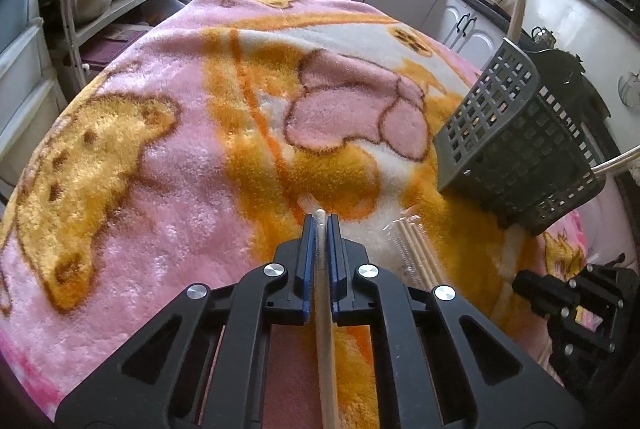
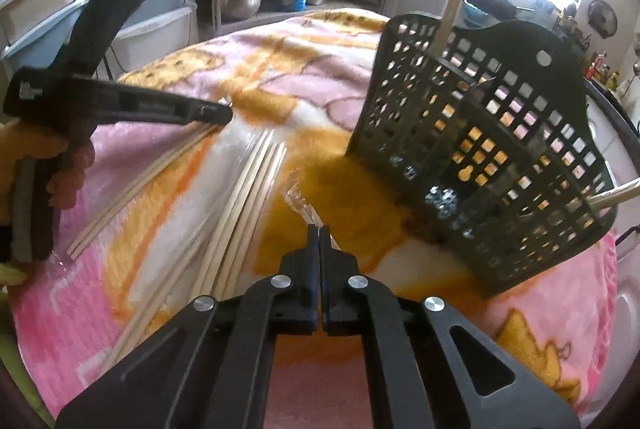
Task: Organize utensils
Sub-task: 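Grasp a chopstick from the bundle with the left tool while the right tool grasps another, then lift both held chopsticks upright and carry them over the green caddy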
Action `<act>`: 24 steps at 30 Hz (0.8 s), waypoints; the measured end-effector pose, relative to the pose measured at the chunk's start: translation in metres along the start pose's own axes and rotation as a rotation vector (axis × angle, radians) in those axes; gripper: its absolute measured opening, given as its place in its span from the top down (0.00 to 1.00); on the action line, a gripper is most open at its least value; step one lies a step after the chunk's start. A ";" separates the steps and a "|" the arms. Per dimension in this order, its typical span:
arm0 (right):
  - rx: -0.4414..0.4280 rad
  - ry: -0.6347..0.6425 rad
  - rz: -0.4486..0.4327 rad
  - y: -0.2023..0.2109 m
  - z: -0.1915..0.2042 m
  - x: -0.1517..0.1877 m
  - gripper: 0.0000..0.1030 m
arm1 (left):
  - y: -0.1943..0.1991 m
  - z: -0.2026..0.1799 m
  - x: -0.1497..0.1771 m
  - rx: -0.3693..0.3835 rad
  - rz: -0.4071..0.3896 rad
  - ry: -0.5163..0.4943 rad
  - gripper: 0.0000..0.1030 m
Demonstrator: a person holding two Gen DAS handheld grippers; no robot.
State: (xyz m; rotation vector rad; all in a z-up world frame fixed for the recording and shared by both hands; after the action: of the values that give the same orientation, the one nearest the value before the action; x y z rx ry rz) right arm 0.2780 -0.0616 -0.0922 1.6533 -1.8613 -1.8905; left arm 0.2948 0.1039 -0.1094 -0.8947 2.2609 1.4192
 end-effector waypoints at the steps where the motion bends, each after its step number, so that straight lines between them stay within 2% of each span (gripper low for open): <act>1: -0.002 -0.009 -0.008 0.002 -0.003 -0.003 0.99 | 0.001 -0.001 -0.001 0.003 -0.005 -0.001 0.99; 12: -0.048 -0.186 -0.119 0.039 -0.040 -0.023 0.99 | 0.035 -0.035 -0.028 0.068 -0.090 -0.054 0.99; 24: -0.047 -0.297 -0.231 0.080 -0.079 -0.036 0.99 | 0.061 -0.080 -0.064 0.124 -0.162 -0.132 0.99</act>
State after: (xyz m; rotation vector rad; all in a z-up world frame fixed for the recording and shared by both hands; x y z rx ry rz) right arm 0.2952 -0.1177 0.0104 1.7186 -1.7632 -2.3695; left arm 0.3065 0.0727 0.0055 -0.8941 2.1027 1.2165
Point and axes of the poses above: each gripper's, at about its wrist camera, not at the fingertips, and y roughly against the way its jaws point, z to its left, x to its underside, the point moved 7 cm from there along -y, roughly the way its jaws point, and after that the axes turned 11 degrees about x, right-handed, at the moved point
